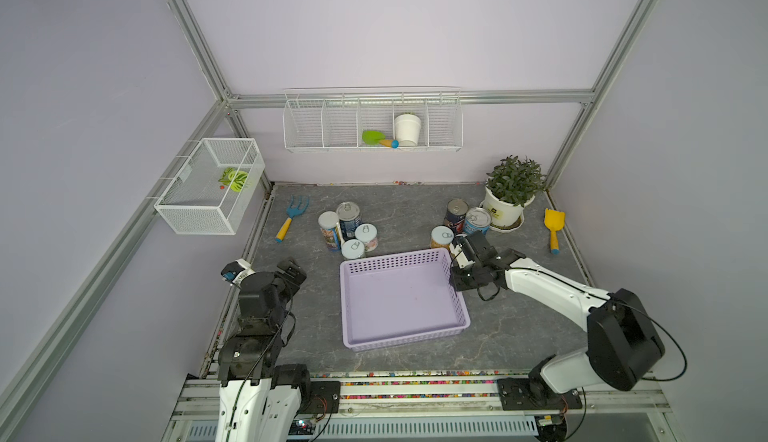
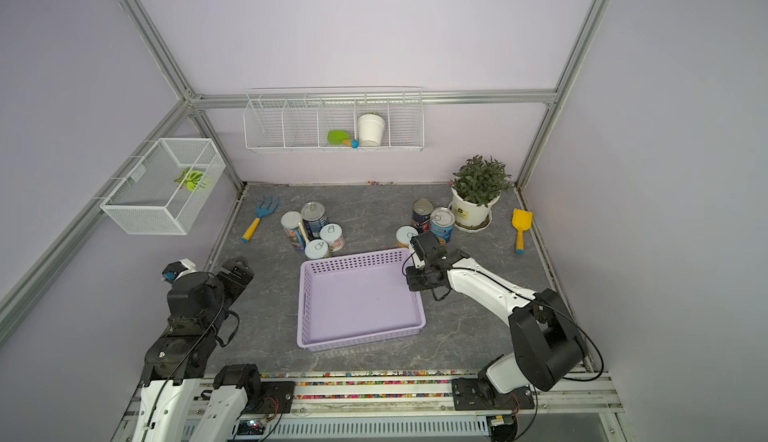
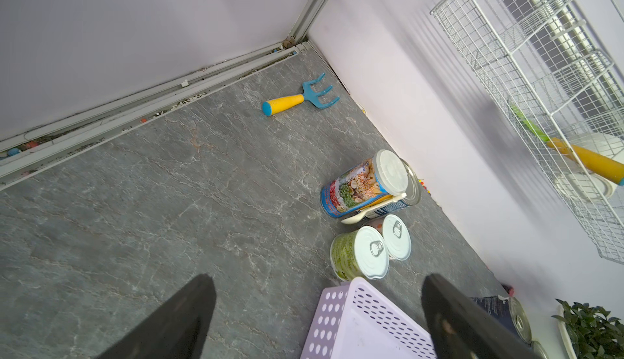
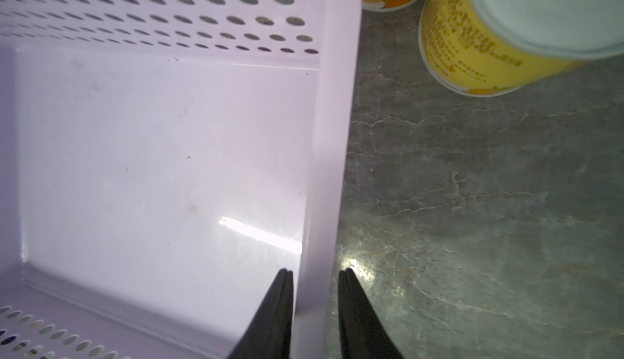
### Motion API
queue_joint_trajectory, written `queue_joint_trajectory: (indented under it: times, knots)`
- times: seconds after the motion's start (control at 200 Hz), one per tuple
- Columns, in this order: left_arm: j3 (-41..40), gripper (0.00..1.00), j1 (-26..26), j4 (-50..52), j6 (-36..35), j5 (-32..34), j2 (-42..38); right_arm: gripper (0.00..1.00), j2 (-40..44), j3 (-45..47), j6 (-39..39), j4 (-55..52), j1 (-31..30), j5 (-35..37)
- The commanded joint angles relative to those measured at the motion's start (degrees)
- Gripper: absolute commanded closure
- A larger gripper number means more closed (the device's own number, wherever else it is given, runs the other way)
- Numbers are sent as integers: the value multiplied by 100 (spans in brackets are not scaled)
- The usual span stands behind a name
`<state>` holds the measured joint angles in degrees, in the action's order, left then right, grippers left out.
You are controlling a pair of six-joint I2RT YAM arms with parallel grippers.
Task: Put the canned food in the basket
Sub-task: Adjust the basket at the center of the board.
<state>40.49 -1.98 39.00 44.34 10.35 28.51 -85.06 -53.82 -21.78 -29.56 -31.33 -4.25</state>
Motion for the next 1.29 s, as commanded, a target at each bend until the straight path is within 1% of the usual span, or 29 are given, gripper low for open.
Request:
queue_joint_trajectory:
  times: [0.0,0.1,0.235,0.4,0.535,0.615,0.675,0.775,0.86,1.045,1.29]
  knots:
    - [-4,0,-22,90,7,100,-69,77,53,1,-43,-52,-9,194]
    - [3,0,-24,90,13,113,-71,89,112,65,-173,-45,-9,304]
    - [10,0,-25,99,22,143,-70,100,130,148,-458,11,-8,334]
    - [12,0,-22,92,31,177,-68,100,143,316,-998,225,-13,317]
    - [20,0,-22,79,40,171,-64,100,243,658,-1912,851,-28,189]
    - [19,0,-22,78,33,177,-65,100,191,808,-2286,1278,-146,310]
    - [4,0,-22,73,40,163,-65,100,9,640,-2261,1256,-259,468]
    - [-9,0,-22,38,40,131,-53,100,-416,154,-2053,735,-380,661]
    - [3,0,-22,40,29,118,-46,100,-529,44,-1971,507,-391,730]
    - [20,0,-22,59,39,150,-61,100,-109,135,-1913,171,-391,1002]
    - [12,0,-22,55,50,162,-52,100,252,67,-1576,-506,-391,1432]
